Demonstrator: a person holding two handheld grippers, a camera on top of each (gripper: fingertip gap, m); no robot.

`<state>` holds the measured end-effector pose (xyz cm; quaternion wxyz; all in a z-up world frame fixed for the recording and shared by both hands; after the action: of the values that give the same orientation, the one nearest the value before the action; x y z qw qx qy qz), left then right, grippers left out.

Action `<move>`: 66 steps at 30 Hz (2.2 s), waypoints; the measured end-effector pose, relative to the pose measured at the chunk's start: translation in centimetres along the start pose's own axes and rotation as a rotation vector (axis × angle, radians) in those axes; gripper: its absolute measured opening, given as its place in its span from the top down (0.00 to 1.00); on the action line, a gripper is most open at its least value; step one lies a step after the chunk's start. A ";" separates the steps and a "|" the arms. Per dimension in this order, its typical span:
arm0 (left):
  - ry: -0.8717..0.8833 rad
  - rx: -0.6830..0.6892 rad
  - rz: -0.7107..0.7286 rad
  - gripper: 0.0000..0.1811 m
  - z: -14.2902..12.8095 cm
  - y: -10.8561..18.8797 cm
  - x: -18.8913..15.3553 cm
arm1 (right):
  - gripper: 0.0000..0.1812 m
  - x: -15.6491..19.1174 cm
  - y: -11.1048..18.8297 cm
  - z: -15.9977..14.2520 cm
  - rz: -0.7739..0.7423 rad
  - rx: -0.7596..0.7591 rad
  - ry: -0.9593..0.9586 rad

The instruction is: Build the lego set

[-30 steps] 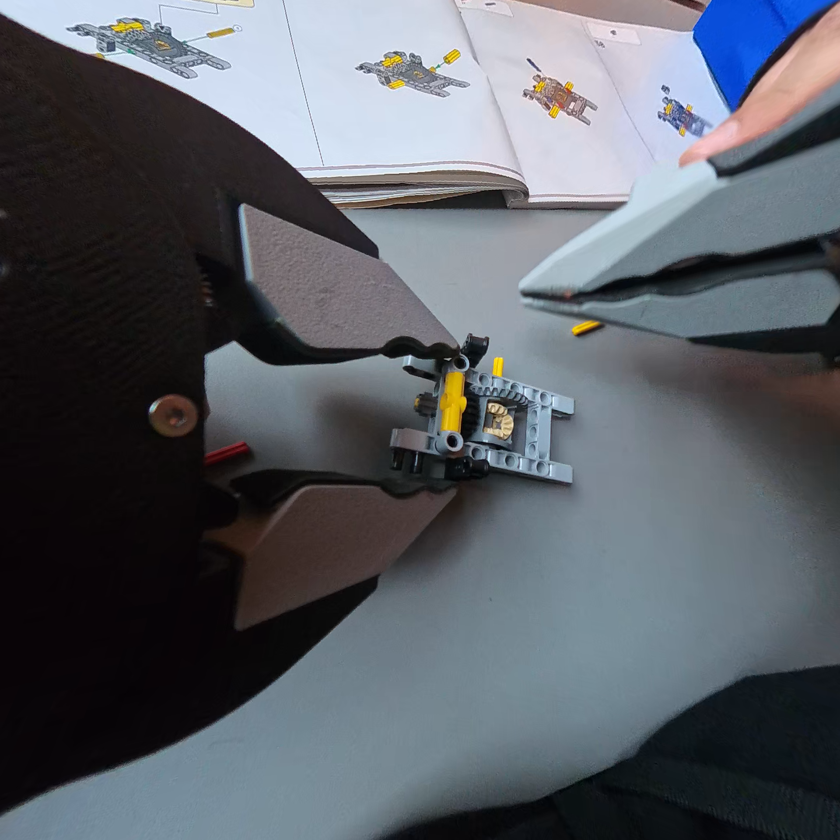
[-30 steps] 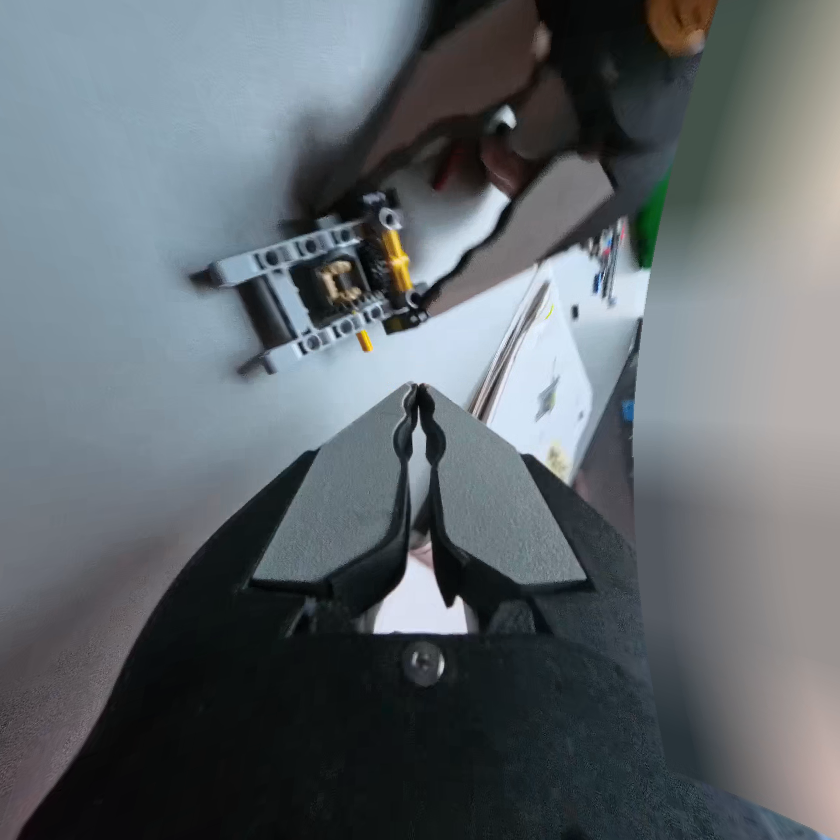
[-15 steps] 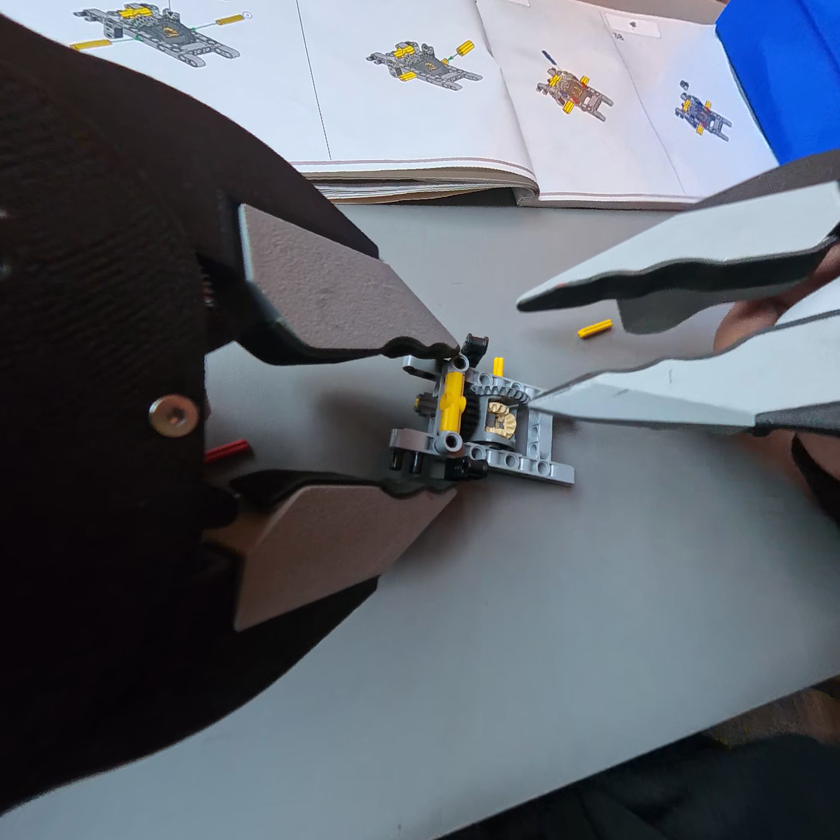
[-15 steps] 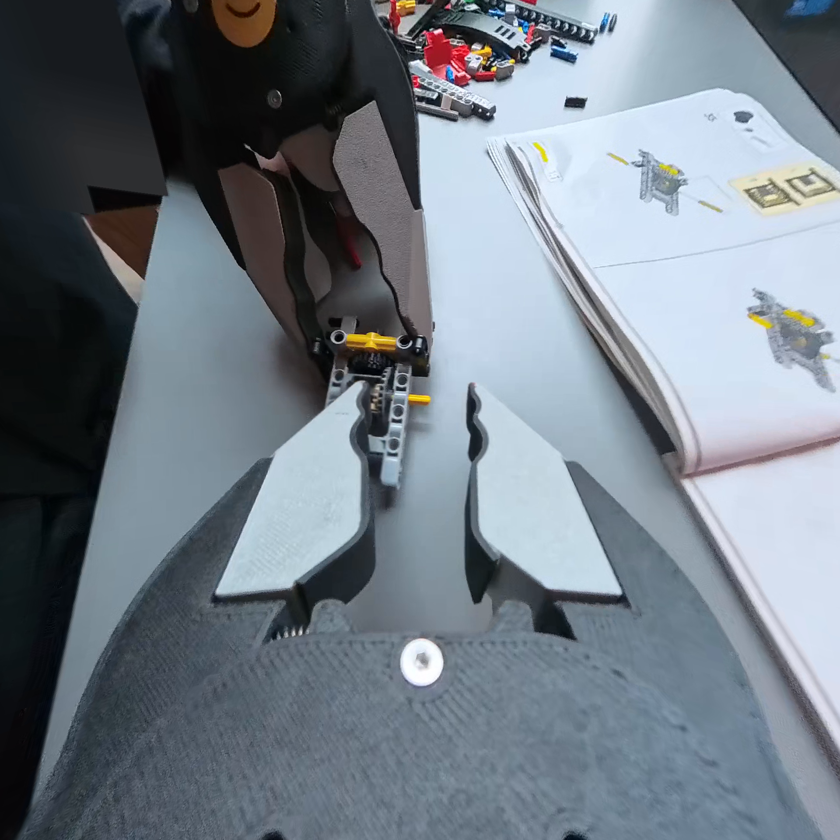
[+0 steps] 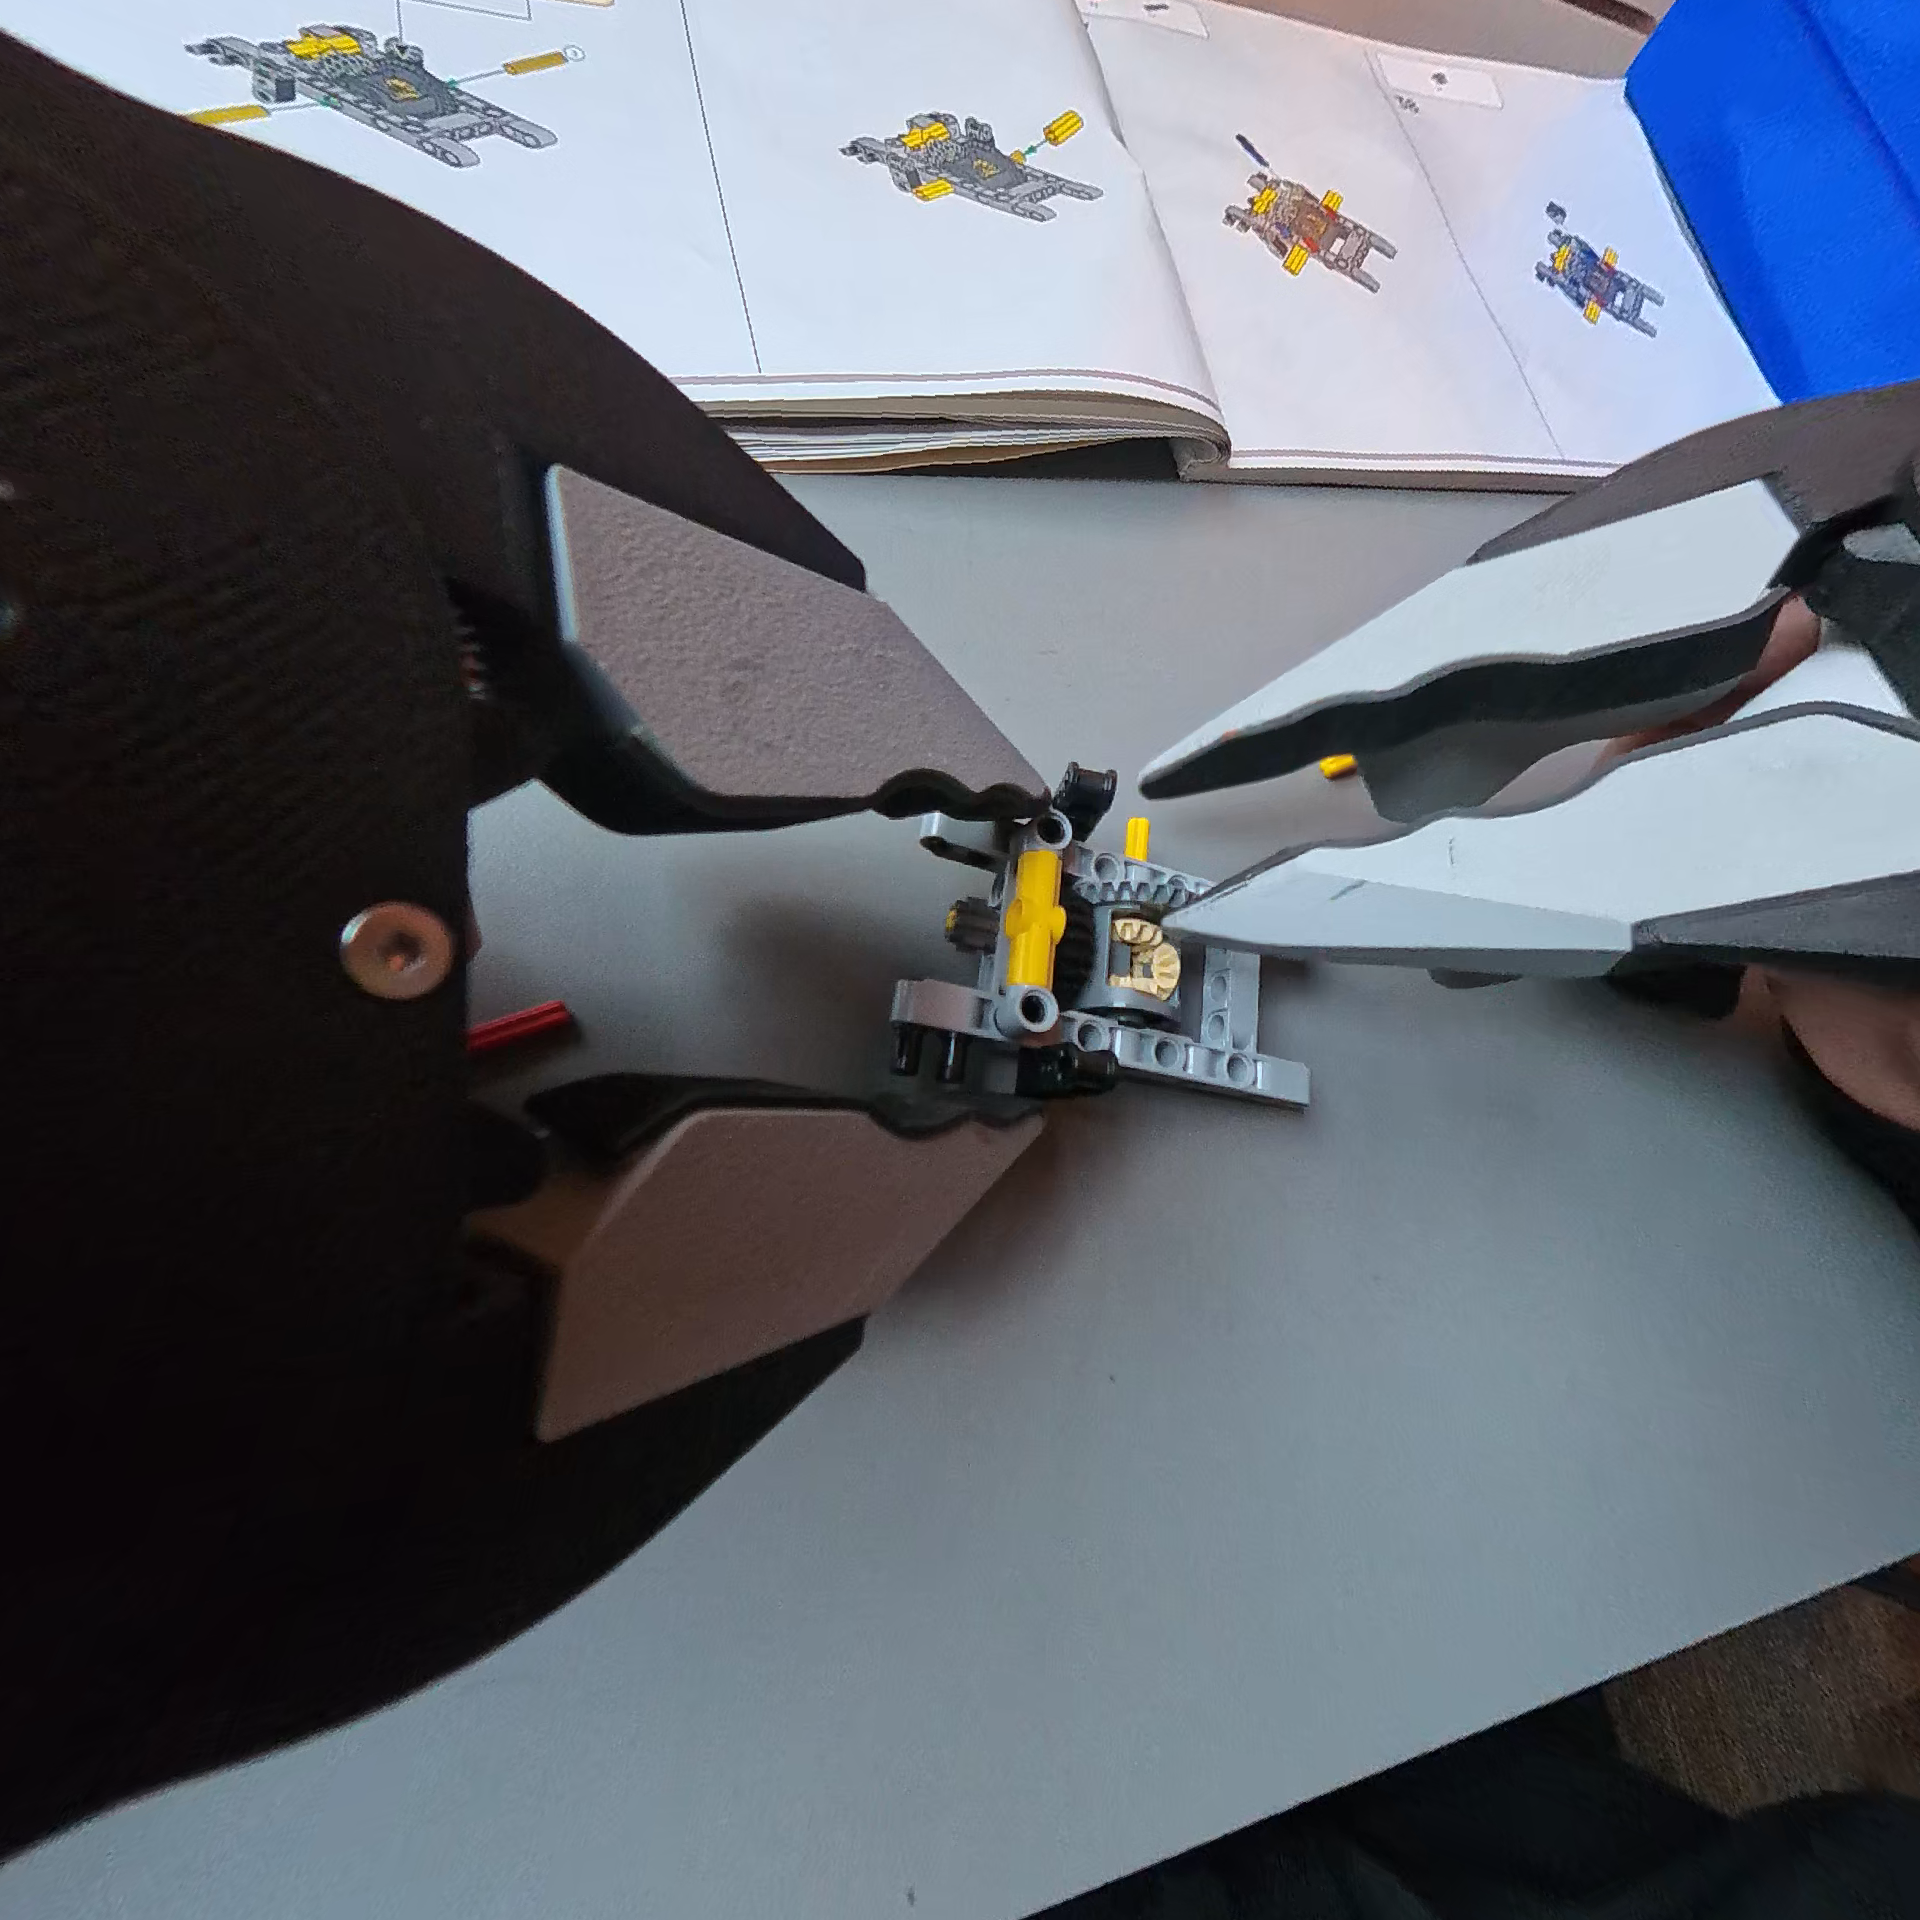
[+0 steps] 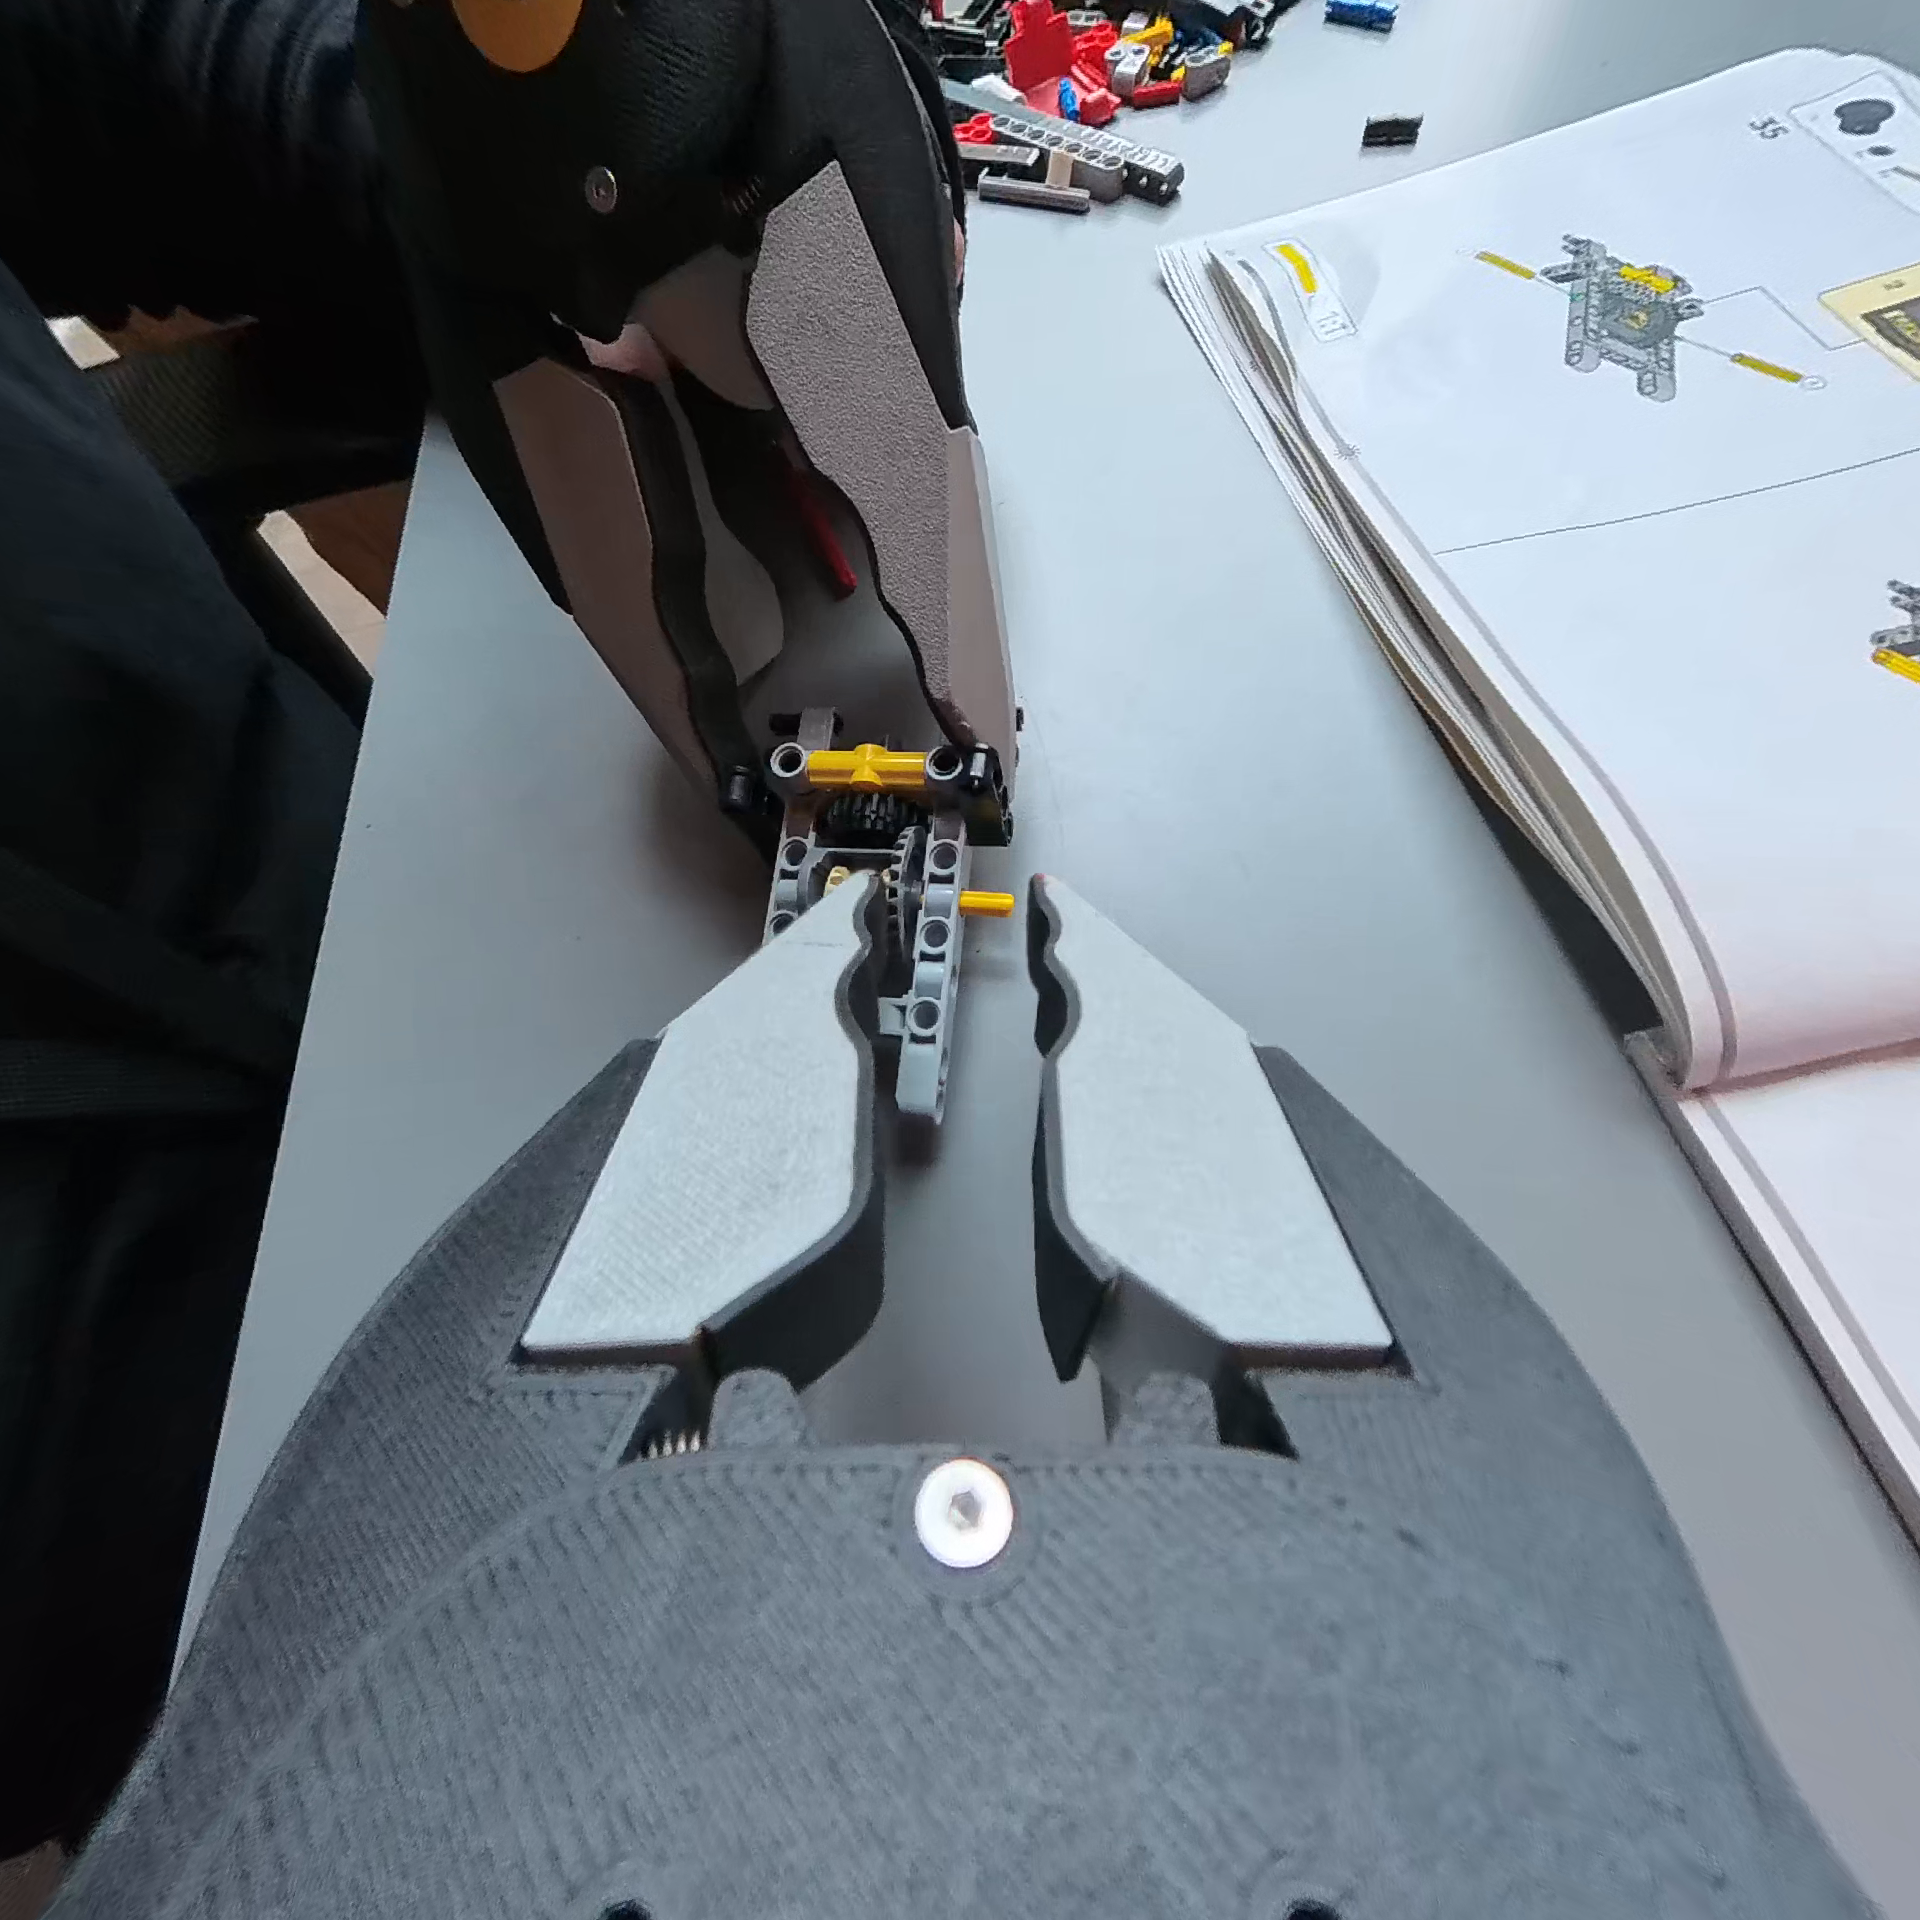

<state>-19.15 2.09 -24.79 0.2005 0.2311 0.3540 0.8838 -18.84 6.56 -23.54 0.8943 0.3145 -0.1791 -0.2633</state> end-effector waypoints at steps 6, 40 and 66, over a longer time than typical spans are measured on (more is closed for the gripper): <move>0.003 0.002 0.006 0.72 0.0 0.0 0.1 | 1.00 0.9 -0.2 0.1 0.057 0.001 0.027; -0.009 -0.001 0.012 0.72 0.0 0.0 0.1 | 0.88 0.3 -0.2 0.1 0.081 0.009 -0.054; -0.027 -0.007 0.009 0.72 0.1 0.0 -0.1 | 0.90 0.5 -0.4 -0.1 0.009 0.020 0.024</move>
<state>-19.04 2.06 -24.75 0.2021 0.2440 0.3474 0.8826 -18.50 6.04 -23.81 0.8943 0.3257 -0.1725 -0.2537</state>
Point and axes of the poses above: each gripper's, where its closed fingertips meet, y back along the fingers, z out of its top, x = y × z across the jaws, the point moved 2 cm from there along y, back along the fingers, and after that the axes turned 7 degrees about x, right-handed, at the moved point
